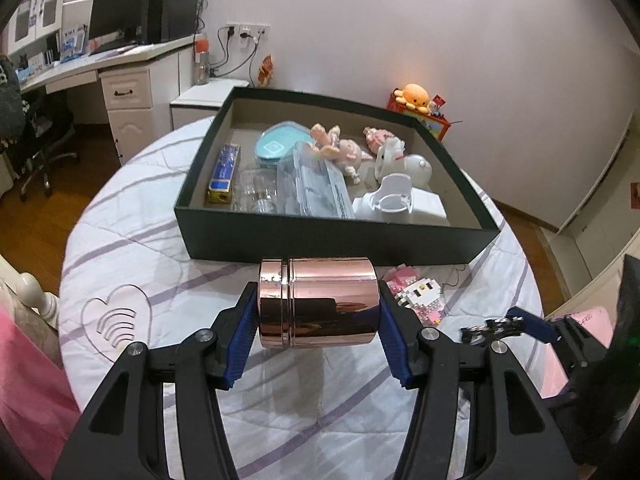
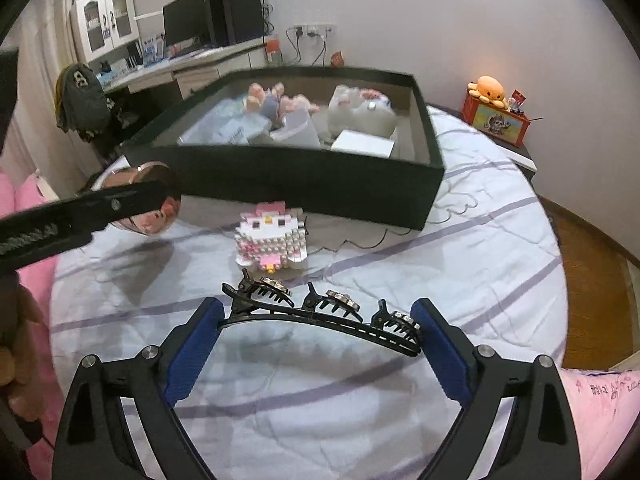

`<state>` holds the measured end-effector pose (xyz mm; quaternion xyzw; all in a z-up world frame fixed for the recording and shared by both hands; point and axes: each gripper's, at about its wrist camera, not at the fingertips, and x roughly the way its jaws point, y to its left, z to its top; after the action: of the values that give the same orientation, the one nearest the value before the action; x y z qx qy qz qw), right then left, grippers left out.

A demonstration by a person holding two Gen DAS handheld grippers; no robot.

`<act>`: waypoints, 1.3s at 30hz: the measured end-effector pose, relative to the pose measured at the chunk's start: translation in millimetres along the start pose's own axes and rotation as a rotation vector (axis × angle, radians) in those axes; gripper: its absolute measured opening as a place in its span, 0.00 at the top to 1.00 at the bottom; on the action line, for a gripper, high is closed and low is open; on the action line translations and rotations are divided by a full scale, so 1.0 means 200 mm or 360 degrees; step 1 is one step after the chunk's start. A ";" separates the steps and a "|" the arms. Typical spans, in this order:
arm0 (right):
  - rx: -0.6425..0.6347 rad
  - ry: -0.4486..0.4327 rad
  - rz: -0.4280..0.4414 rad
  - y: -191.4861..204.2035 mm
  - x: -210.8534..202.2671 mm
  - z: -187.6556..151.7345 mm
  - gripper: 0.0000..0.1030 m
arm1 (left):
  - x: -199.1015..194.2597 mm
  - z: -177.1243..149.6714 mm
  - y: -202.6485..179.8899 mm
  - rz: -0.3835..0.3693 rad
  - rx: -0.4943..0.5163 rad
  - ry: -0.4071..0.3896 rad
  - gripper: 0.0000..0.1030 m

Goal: Organize rigid objects
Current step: 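Place rose-gold cup in the tray with left gripper while right places hair clip there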

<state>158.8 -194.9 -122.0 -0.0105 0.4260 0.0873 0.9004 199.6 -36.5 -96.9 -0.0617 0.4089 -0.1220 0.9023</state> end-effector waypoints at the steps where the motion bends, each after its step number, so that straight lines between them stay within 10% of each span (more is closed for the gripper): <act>1: 0.0008 -0.0019 0.0008 -0.01 -0.03 0.01 0.08 | -0.02 0.01 0.00 0.0002 0.0009 -0.0012 0.45; 16: -0.0043 -0.0304 0.0047 0.01 -0.20 0.45 0.08 | -0.08 0.38 0.02 0.0058 0.0097 -0.0185 0.45; 31: 0.0035 -0.0139 0.0054 -0.16 0.39 0.91 0.07 | 0.50 0.76 0.04 0.0057 0.0143 -0.0013 0.47; 39: 0.0106 -0.0003 0.0117 -0.25 0.56 0.90 0.03 | 0.58 0.76 0.06 0.0190 0.0148 0.0006 0.16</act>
<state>374.0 -210.8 -95.6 0.0352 0.4278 0.1062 0.8969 390.3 -55.2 -83.1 0.0051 0.4074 -0.0870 0.9091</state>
